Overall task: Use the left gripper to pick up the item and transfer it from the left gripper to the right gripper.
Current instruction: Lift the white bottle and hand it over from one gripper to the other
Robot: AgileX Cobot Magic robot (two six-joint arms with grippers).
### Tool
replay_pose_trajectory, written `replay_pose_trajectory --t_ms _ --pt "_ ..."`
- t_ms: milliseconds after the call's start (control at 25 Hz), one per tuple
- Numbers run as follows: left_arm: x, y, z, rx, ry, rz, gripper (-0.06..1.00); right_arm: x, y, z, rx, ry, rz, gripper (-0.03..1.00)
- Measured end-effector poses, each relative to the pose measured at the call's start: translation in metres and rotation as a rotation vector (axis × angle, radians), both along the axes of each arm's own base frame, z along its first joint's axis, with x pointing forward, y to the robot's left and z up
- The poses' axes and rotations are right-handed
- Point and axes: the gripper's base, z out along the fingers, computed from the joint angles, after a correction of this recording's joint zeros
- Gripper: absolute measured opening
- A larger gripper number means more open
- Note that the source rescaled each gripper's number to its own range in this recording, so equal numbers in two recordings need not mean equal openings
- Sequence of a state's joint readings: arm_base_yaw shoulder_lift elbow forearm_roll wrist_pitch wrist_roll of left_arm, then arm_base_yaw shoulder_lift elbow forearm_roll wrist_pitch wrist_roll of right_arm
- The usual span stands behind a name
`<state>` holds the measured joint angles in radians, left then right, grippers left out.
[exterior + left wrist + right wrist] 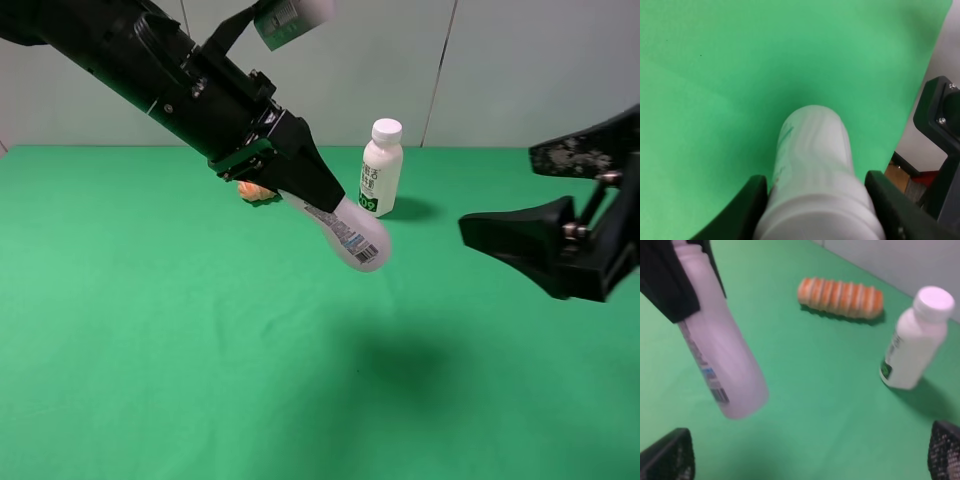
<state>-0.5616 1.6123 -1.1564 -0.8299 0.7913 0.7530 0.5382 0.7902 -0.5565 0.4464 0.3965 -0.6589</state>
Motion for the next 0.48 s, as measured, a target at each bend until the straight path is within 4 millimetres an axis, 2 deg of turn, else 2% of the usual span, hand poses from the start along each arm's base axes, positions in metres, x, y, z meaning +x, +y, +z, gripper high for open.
replay_pose_trajectory --t_ms 280,480 --pt "0.001 -0.003 0.003 -0.045 0.01 0.027 0.0 0.009 0.032 -0.013 -0.033 -0.016 0.105 1.0" --pt "0.002 -0.004 0.004 -0.057 0.007 0.032 0.0 0.016 0.05 -0.014 -0.04 -0.045 0.145 1.0"
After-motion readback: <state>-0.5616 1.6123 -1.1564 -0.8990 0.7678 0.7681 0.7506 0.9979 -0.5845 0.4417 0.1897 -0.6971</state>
